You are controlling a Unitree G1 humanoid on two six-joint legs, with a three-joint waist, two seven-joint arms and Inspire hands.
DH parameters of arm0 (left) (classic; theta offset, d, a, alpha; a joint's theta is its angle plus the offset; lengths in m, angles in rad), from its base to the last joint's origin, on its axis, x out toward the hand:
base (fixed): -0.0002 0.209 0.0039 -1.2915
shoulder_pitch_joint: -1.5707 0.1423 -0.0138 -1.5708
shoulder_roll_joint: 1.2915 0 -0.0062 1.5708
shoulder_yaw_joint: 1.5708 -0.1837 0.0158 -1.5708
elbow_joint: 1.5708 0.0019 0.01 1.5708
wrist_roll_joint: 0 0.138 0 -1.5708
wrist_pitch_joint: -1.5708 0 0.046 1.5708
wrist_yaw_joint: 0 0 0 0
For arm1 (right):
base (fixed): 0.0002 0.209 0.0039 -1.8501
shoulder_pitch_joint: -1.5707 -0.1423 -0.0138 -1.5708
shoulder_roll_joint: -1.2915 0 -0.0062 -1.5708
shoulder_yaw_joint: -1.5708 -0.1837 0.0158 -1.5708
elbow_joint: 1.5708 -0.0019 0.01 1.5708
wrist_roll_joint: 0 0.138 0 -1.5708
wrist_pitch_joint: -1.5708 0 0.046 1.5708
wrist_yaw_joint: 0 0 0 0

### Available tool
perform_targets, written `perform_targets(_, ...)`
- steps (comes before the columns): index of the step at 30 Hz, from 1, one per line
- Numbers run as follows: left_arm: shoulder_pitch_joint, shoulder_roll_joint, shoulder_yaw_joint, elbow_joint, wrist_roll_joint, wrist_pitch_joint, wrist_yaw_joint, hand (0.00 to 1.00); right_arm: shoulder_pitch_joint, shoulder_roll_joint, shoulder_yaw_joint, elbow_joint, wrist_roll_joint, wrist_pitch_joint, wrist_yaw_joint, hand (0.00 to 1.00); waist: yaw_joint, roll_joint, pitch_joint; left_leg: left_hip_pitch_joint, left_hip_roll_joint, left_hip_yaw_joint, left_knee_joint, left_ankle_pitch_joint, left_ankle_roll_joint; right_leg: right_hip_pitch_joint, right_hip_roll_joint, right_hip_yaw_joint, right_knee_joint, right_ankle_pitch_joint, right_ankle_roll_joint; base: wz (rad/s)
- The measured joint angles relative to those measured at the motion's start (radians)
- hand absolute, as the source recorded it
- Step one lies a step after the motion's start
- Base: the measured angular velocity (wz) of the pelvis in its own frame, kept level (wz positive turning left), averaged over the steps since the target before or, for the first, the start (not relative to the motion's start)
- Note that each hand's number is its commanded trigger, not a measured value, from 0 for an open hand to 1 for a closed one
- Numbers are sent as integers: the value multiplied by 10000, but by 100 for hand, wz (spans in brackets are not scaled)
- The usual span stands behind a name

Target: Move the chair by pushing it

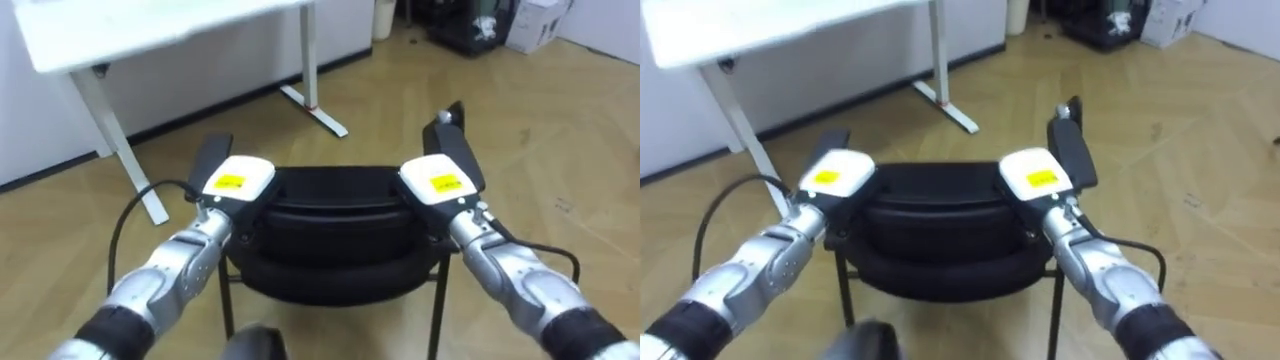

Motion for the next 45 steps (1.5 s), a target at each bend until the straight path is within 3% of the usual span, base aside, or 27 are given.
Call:
perform_targets(1, 100, -21, -1, -235, 92, 181, -29, 100, 29, 53, -27, 121, -5, -35, 1, 100, 94, -28, -46, 521, -76, 74, -447, -365, 217, 111, 120, -37, -193, -77, 289, 15)
perform_targets(2, 355, 55, -38, -554, 307, 319, -61, 100, 223, 215, -107, 239, -10, -56, -15, 100, 51, -80, -151, 1192, -245, 89, -1181, -719, 526, 415, 373, -157, -1014, 189, 1231, 13)
perform_targets(3, 491, 53, -76, -645, 418, 360, -68, 100, 391, 252, -127, 248, -18, -53, -74, 100, -19, 57, -348, 1520, -189, 75, -1647, -931, 593, 652, 570, -150, -1539, 428, 1756, -13)
perform_targets(4, 628, 268, -17, -980, 418, 297, 31, 100, 291, 238, -47, 148, -5, -128, -109, 100, 80, -90, -253, 2189, -460, 258, -1995, -1342, 360, 663, 170, -25, -754, 1190, 980, -26)
perform_targets(5, 539, 295, 187, -942, 368, 232, 145, 100, 92, 185, -17, -43, 33, -70, -151, 100, 178, -124, -45, 2696, -557, 592, -2108, -1700, 482, 345, 9, 4, 127, 1163, 939, -30)
perform_targets(6, 432, 179, 223, -794, 357, 238, 198, 100, 10, 154, -11, -101, 32, -30, -140, 100, 113, 48, -117, 2879, -580, 719, -2158, -1976, 657, 19, -203, -202, 883, 1266, 938, -10)
perform_targets(7, 166, 129, 226, -552, 208, 212, 183, 100, -267, 113, -24, 1, 27, 65, -108, 100, 51, 136, -52, 2872, -631, 673, -1950, -2592, 1179, -679, -708, -372, 2451, 1870, 1187, -11)
perform_targets(8, 104, -70, 215, -319, 214, 263, 183, 100, -326, 223, -24, 246, 34, 158, -85, 100, 44, 203, -68, 2991, -801, 463, -1913, -2781, 1199, -1102, -974, -368, 3400, 2871, 917, -13)
perform_targets(9, 117, -124, 171, -280, 235, 305, 188, 100, -290, 235, -25, 321, 40, 178, -93, 100, 33, 275, -42, 3097, -819, 301, -1989, -2788, 1197, -1211, -958, -378, 3625, 3420, 798, 3)
perform_targets(10, 133, -95, -39, -297, 272, 337, 228, 100, -115, 240, -29, 411, 83, 181, -189, 100, -19, 451, 10, 3255, -835, -138, -2184, -2791, 1194, -1428, -845, -428, 3806, 4372, 688, 18)
perform_targets(11, 104, 42, -174, -436, 285, 343, 239, 100, 15, 261, -30, 385, 186, 173, -301, 100, 11, 442, -85, 3313, -964, -523, -2347, -2791, 1196, -1717, -729, -320, 3858, 4388, 787, 20)
perform_targets(14, 30, 349, -276, -635, 263, 327, 238, 100, 26, 540, -12, 476, 185, 257, -551, 100, -128, 382, -7, 3308, -1047, -1293, -2481, -2787, 1193, -2340, -731, -240, 2693, 3454, 860, 13)
perform_targets(15, 15, 385, -289, -627, 264, 315, 238, 100, 28, 579, -4, 478, 185, 275, -564, 100, -135, 379, -9, 3316, -1132, -1499, -2506, -2786, 1191, -2434, -756, -202, 2199, 3379, 895, 17)
perform_targets(19, -58, 533, -391, -392, 216, 186, 239, 100, 175, 775, 17, 467, 162, 397, -731, 100, -285, 296, -28, 3427, -1203, -2131, -2532, -2912, 869, -2241, -846, 394, -1963, 3421, 1085, 40)
perform_targets(20, -97, 568, -382, -377, 217, 152, 236, 100, 169, 807, 6, 507, 162, 405, -743, 100, -390, 120, -52, 3412, -1265, -2202, -2532, -2986, 734, -2134, -908, 712, -2463, 3463, 1149, 54)
perform_targets(21, -99, 545, -366, -353, 230, 155, 237, 100, 157, 817, 0, 529, 161, 420, -743, 100, -419, 66, -67, 3424, -1238, -2200, -2530, -3013, 666, -2109, -943, 667, -2468, 3651, 1185, 52)
perform_targets(24, -97, 424, -372, -299, 232, 259, 237, 100, 136, 751, -21, 501, 104, 450, -737, 100, -365, -16, -112, 3553, -692, -2022, -2469, -3268, 67, -2092, -783, 481, -2480, 3678, 1110, 17)
perform_targets(26, -76, 306, -191, -236, 218, 284, 281, 100, -140, 736, 40, 536, 22, 459, -559, 100, 77, 328, -182, 3589, -149, -1790, -2623, -3346, -187, -2087, -421, 291, -2506, 3613, 878, -53)
perform_targets(27, -79, 319, -123, -234, 215, 277, 294, 100, -239, 736, 92, 541, 7, 463, -513, 100, 130, 297, -202, 3631, -105, -1818, -2698, -3325, -261, -2099, -409, 268, -2394, 3562, 744, -22)
perform_targets(29, -188, 425, 16, -114, 213, 149, 444, 100, -470, 856, 180, 603, 44, 532, -467, 100, 65, -87, -23, 3713, 169, -1750, -2476, -3357, -597, -2184, -408, 162, -1785, 3103, 206, 38)
perform_targets(30, -263, 461, 22, -39, 200, 102, 443, 100, -482, 845, 155, 570, 57, 540, -437, 100, 74, -32, -52, 3596, 411, -1740, -2014, -3432, -646, -2240, -241, 130, -1626, 3056, 139, 54)
perform_targets(32, -458, 364, 55, 77, 200, 79, 447, 100, -645, 846, -2, 618, 63, 598, -226, 100, 222, 37, -37, 3033, 1189, -1697, 688, -3412, -491, -2252, 209, 152, -1118, 2750, -324, 15)
perform_targets(33, -470, 356, 55, 81, 198, 73, 449, 100, -678, 842, -12, 631, 59, 598, -185, 100, 280, 43, -34, 2997, 1265, -1703, 1118, -3351, -463, -2192, 257, 139, -1069, 2711, -381, -7)
perform_targets(35, -443, 231, 52, 252, 198, 68, 598, 100, -691, 773, -35, 641, 48, 579, -164, 100, 304, 38, -23, 2878, 1198, -1769, 2021, -2803, -472, -2013, 272, 64, -1047, 2549, -513, 18)
perform_targets(39, -341, 106, 0, 326, 201, 78, 736, 100, -634, 655, 0, 644, 62, 495, -142, 100, 253, -14, 8, 2520, 1195, -1524, 2031, -2272, -514, -1734, 264, 87, -1084, 2360, -556, 17)
perform_targets(42, -351, 19, -39, 321, 223, 110, 925, 100, -622, 522, 87, 624, 150, 442, -170, 100, 366, -24, 5, 2147, 1073, -1350, 425, -2255, -541, -1677, 211, 13, -1275, 2281, -537, -6)
perform_targets(45, -326, -24, -61, 255, 326, 148, 1095, 100, -651, 520, 68, 610, 156, 482, -258, 100, 384, -52, -8, 2015, 725, -1246, -2367, -2157, -587, -1586, 175, -201, -1660, 2255, -464, 2)
